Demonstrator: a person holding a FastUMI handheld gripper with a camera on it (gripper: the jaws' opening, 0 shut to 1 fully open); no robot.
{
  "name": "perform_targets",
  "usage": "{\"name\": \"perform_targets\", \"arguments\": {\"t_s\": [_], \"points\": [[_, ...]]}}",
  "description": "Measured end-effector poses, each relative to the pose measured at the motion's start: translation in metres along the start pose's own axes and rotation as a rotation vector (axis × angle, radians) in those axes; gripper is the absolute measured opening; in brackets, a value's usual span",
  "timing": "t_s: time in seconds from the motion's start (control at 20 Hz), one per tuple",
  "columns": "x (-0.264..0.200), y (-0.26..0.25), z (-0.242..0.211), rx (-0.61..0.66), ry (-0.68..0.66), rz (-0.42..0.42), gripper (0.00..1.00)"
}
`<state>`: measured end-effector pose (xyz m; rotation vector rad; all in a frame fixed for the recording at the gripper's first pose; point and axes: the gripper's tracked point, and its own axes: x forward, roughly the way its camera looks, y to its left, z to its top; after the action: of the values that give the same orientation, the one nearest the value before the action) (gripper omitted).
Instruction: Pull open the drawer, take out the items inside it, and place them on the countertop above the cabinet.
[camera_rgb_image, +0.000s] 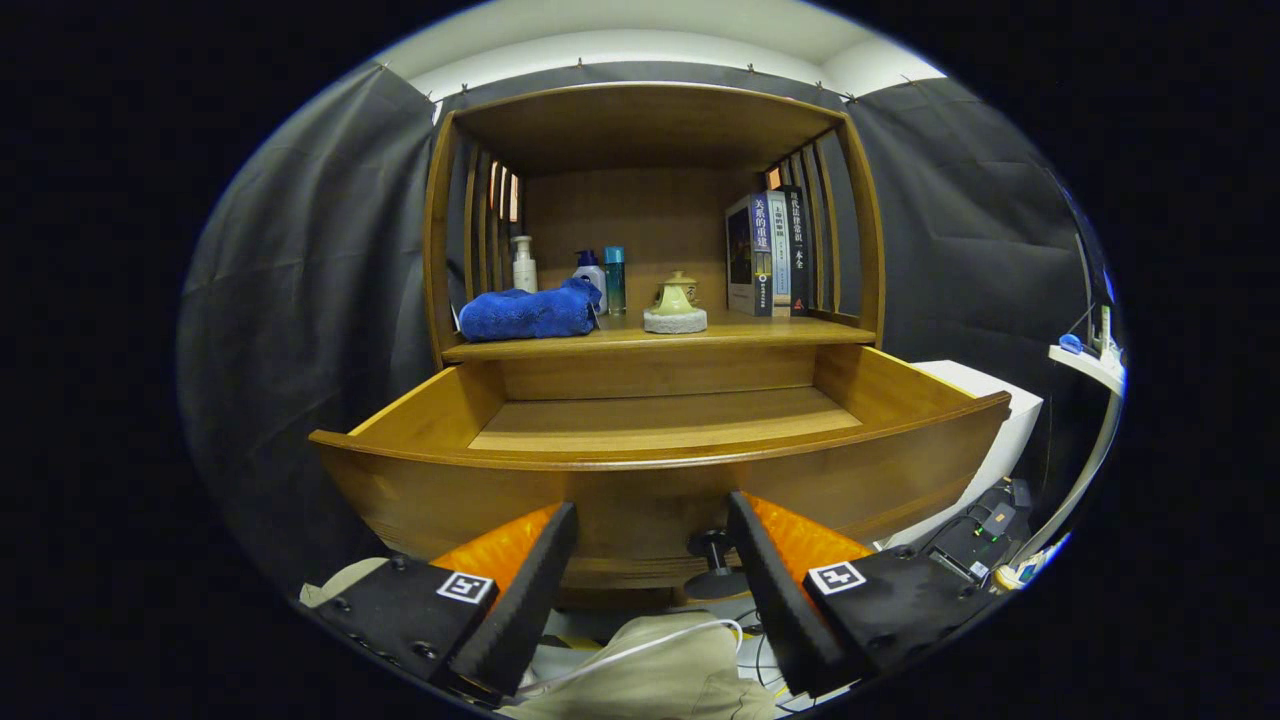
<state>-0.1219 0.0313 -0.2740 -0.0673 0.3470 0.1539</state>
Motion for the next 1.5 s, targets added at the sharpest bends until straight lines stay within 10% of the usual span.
{"name": "perform_targets", "arguments": {"t_s": [1.5], "points": [[0.135,-0.005,0.047,0.005,0.029,0.015,0.99]]}}
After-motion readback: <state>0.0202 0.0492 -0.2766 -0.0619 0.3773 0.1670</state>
